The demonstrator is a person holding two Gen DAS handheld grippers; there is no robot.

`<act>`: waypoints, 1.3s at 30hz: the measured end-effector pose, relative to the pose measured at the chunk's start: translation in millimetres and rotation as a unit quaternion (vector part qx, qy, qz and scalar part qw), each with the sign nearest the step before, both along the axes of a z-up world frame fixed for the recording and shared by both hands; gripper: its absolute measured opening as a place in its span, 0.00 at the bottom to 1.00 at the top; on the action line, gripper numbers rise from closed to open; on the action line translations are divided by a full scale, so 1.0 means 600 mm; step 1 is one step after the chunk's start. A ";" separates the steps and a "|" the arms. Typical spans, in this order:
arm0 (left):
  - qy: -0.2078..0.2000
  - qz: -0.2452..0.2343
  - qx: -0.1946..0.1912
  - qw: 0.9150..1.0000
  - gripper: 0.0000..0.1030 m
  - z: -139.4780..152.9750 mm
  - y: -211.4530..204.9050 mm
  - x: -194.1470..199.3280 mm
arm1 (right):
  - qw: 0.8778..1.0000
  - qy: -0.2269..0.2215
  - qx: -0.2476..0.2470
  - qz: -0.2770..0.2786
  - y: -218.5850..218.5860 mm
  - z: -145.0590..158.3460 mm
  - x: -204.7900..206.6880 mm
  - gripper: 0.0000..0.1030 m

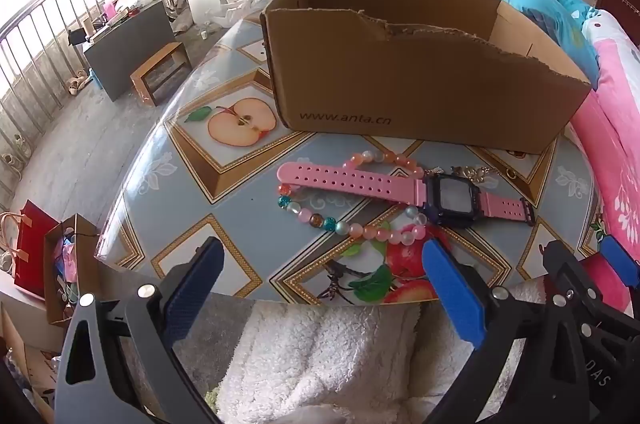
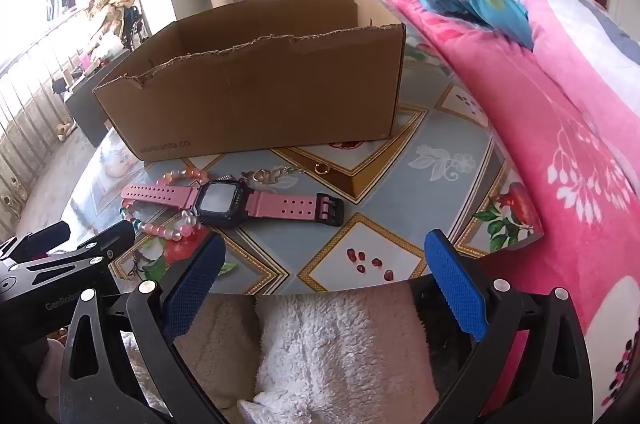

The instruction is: Organize jewelry

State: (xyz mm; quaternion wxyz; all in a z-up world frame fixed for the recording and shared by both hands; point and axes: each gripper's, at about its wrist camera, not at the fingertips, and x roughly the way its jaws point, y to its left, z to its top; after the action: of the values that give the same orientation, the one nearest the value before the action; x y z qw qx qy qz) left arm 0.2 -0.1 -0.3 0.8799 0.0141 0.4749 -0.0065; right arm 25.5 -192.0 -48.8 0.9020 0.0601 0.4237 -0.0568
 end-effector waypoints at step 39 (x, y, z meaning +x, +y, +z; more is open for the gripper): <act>0.007 0.001 -0.008 1.000 0.95 -0.010 0.014 0.003 | 1.000 0.007 -0.019 0.009 0.015 -0.004 0.009 0.92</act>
State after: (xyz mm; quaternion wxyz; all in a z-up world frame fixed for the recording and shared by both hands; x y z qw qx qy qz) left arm 1.9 8.3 -6.1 0.8765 0.0061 0.4813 -0.0097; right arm 30.6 -183.2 -51.1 0.9003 0.0386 0.4297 -0.0573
